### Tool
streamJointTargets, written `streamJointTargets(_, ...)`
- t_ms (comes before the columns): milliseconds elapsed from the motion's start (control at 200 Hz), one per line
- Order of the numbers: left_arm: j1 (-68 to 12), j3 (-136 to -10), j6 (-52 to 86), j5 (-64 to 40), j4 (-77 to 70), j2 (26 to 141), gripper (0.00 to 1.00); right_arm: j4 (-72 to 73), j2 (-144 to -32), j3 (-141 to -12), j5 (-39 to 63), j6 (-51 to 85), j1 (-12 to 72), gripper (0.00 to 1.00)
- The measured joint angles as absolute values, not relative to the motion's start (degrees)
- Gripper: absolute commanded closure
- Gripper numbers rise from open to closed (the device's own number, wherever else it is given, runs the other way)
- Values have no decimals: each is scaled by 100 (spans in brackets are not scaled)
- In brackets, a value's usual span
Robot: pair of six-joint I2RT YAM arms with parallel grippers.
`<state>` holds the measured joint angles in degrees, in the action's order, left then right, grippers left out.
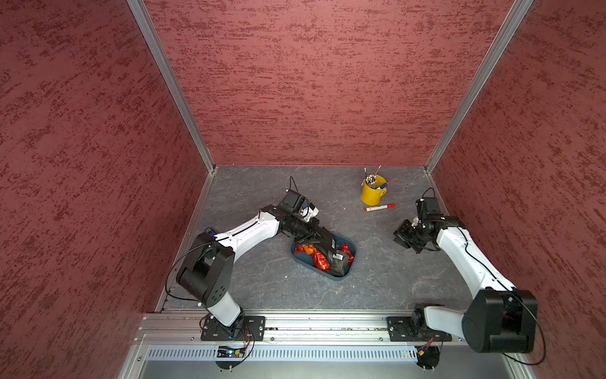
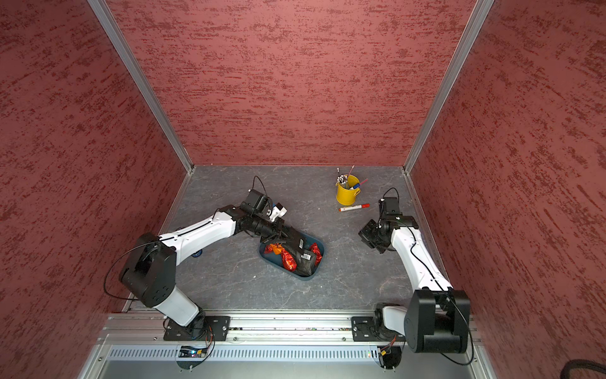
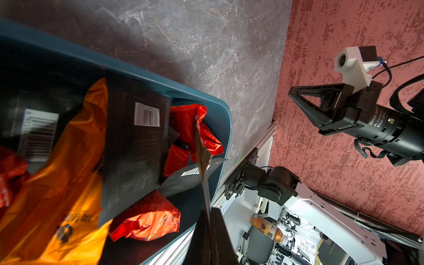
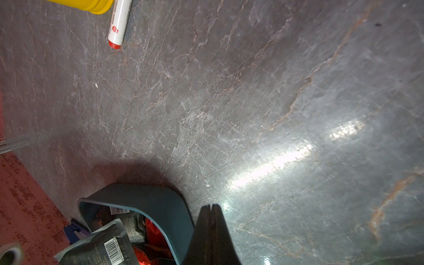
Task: Put the tea bags into the storage box
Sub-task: Place the tea bag in the storage box, then reset both arms
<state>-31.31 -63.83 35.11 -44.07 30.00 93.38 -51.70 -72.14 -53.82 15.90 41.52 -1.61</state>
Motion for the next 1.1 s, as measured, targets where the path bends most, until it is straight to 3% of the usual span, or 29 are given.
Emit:
streamJointTargets(260, -3072, -6276, 3496, -4403, 2956, 9343, 100, -5162, -7214, -5352, 1605, 4152, -161, 100)
streamJointTargets(461, -2982, -6066, 3494, -4364, 2958, 9343, 57, -5148, -7214, -5352, 1612, 4150, -161, 100)
streamJointTargets(606, -2915, -6040, 3402, -4298, 2956, 9330, 38, -5098, -7214, -5352, 1632, 4150, -161, 100)
streamJointTargets(716, -2829, -6027, 3389, -4248, 2969, 9240, 0, -5083, -7214, -5352, 1634, 4147, -161, 100)
streamJointTargets(892, -2635, -6031, 3371, -4182, 3063, 8954, 0, -5083, -7214, -5352, 1634, 4125, -161, 99)
streamJointTargets(1102, -2274, -6132, 3159, -3909, 3444, 8534, 0, -5033, -7166, -5347, 1645, 4042, -161, 67)
